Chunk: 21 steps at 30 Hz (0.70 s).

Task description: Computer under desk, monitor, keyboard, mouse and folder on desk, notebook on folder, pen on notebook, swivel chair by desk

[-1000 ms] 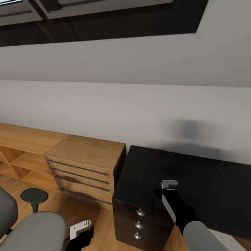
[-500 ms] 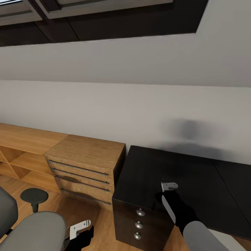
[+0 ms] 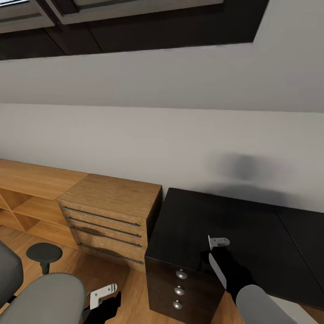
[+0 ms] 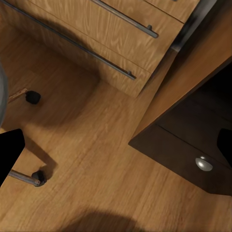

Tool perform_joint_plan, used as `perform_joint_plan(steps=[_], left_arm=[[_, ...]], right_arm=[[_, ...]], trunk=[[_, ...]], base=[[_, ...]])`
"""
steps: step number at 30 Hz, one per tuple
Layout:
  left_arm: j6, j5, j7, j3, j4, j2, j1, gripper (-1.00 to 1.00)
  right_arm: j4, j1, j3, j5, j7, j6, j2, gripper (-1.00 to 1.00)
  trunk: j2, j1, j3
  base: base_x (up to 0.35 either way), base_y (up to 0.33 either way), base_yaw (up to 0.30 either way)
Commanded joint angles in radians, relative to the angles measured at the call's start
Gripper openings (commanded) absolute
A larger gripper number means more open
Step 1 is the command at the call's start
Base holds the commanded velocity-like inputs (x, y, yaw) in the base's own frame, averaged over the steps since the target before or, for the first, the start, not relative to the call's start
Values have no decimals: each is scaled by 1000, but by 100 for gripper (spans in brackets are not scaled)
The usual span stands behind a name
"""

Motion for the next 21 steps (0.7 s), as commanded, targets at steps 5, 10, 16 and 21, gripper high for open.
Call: perform_joint_plan(steps=[5, 10, 16, 21], left_arm=[[5, 11, 4, 1, -2, 0, 0, 100], [5, 12, 8, 2, -2, -12, 0, 100], [5, 14, 8, 1, -2, -7, 0, 100], [5, 15, 8, 1, -2, -4, 0, 100]], right_arm=[[-1, -1, 5, -8, -7, 5, -1, 100], [-15, -4, -1, -4, -13, -8, 15, 100], [-16, -5, 1, -6, -14, -8, 6, 100], [-17, -5, 1, -6, -14, -8, 3, 100]], trunk=[[-1, 0, -1], [-1, 0, -1], [-1, 0, -1], [-1, 0, -1]], base=[[0, 0, 0], [0, 0, 0], [0, 0, 0], [0, 0, 0]])
